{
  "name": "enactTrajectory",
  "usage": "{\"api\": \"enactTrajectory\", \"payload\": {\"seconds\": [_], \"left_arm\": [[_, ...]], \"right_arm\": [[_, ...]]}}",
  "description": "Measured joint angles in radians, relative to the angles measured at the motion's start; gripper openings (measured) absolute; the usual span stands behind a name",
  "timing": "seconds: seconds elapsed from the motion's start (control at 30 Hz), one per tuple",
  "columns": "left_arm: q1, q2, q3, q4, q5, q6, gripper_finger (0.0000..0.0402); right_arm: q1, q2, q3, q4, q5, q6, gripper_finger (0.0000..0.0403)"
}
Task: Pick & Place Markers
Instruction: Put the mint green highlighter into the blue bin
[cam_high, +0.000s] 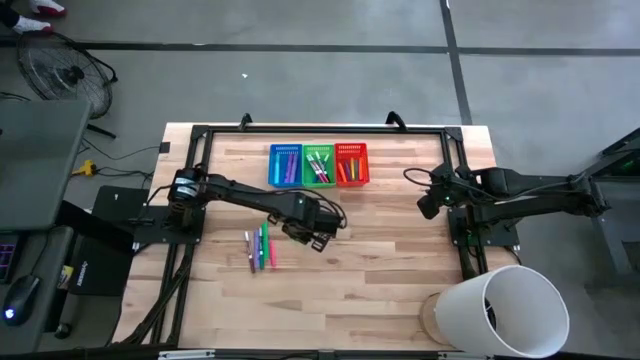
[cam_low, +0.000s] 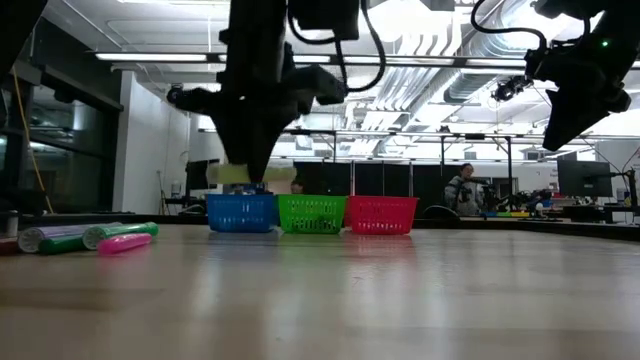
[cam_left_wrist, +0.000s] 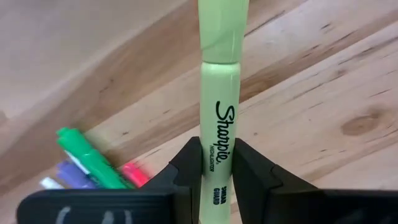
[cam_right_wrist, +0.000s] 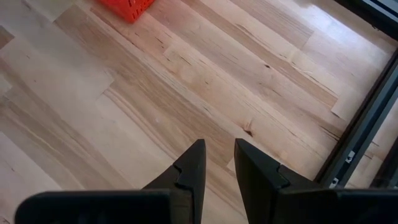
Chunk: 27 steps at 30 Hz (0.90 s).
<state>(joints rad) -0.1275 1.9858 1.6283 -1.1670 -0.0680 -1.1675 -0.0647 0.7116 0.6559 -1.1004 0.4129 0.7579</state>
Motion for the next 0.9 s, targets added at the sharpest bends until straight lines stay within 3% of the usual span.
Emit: {"api": "enactTrajectory", "payload": {"seconds": [0.43,0.9], "left_arm": [[0.130,-0.148,0.061,-0.100,-0.112,0.113,0.0060],[0.396,-0.187,0.062,-0.119,-0.129,0.382,0.0060]], "right_arm": [[0.000,0.000,0.000,-0.002,-0.001,0.000,0.0073],[0.000,0.000,0.000,-0.001,-0.012,0.047,0.0073]]}}
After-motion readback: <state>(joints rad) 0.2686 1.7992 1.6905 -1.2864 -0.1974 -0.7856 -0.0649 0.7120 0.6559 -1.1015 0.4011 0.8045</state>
